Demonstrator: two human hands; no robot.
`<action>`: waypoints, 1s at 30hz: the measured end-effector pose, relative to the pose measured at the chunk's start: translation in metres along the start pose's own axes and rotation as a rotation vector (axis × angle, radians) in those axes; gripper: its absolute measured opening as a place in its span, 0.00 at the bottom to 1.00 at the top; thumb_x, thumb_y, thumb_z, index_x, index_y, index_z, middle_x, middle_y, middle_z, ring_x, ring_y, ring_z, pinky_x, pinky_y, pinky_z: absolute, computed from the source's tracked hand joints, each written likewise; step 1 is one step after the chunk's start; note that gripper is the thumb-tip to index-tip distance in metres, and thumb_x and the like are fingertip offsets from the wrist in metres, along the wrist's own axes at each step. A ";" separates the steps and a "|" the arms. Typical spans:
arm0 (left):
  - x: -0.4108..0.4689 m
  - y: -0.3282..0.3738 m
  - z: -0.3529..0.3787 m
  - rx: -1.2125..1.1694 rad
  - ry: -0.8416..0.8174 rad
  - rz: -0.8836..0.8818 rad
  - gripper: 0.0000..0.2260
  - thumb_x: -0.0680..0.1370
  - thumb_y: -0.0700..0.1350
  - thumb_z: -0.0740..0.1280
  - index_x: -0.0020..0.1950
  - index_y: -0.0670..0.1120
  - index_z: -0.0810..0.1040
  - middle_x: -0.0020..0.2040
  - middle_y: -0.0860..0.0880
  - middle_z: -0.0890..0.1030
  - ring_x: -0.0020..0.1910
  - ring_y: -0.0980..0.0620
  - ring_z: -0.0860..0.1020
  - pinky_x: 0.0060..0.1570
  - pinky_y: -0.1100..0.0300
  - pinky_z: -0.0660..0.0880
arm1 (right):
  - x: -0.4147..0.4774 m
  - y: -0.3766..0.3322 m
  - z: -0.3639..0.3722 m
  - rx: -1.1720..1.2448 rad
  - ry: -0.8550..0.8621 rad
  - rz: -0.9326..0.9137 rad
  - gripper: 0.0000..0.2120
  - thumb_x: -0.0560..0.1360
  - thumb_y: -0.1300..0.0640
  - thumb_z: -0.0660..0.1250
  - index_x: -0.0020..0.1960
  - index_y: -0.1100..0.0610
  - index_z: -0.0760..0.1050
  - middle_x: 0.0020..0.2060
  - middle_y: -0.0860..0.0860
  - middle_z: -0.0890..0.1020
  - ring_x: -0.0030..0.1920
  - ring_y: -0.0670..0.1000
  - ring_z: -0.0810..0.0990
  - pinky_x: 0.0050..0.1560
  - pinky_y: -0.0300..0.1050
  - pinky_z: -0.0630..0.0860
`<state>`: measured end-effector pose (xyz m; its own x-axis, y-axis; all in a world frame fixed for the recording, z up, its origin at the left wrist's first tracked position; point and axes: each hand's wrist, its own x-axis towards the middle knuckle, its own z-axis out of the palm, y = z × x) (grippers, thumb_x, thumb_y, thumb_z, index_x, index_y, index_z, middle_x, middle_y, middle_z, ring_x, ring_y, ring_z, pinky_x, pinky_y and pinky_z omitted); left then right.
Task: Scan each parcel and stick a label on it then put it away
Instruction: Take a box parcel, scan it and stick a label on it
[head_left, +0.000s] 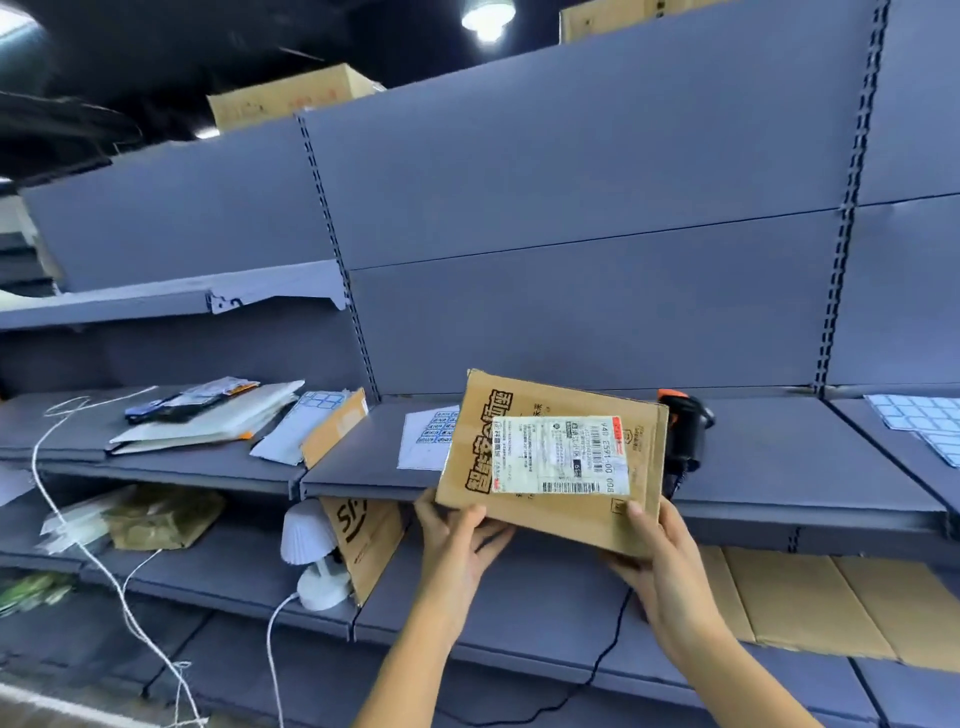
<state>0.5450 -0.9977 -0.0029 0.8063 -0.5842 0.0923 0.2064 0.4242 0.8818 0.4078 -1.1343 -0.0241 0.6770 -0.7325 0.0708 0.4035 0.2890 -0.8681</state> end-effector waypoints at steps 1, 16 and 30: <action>0.005 0.001 -0.001 0.028 -0.001 -0.008 0.26 0.66 0.42 0.75 0.58 0.51 0.65 0.57 0.46 0.79 0.52 0.44 0.81 0.59 0.46 0.75 | 0.009 -0.006 0.000 -0.021 -0.011 -0.021 0.21 0.73 0.49 0.67 0.65 0.49 0.72 0.57 0.48 0.81 0.59 0.51 0.78 0.56 0.55 0.77; 0.213 0.054 -0.049 0.550 -0.168 0.042 0.23 0.65 0.63 0.67 0.59 0.59 0.71 0.62 0.51 0.76 0.58 0.57 0.76 0.55 0.60 0.72 | 0.167 -0.046 0.013 -0.358 0.095 -0.181 0.05 0.75 0.53 0.67 0.46 0.48 0.82 0.43 0.48 0.84 0.45 0.48 0.79 0.49 0.51 0.73; 0.291 -0.009 -0.003 0.687 -0.405 -0.146 0.10 0.77 0.60 0.59 0.51 0.56 0.72 0.48 0.62 0.76 0.48 0.64 0.74 0.46 0.66 0.71 | 0.249 -0.031 0.017 -0.424 0.389 -0.259 0.15 0.79 0.48 0.61 0.61 0.53 0.73 0.51 0.52 0.81 0.48 0.50 0.79 0.52 0.48 0.74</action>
<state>0.7798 -1.1694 0.0144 0.5073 -0.8618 -0.0016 -0.1983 -0.1185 0.9729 0.5744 -1.3153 0.0290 0.2846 -0.9396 0.1903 0.1917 -0.1387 -0.9716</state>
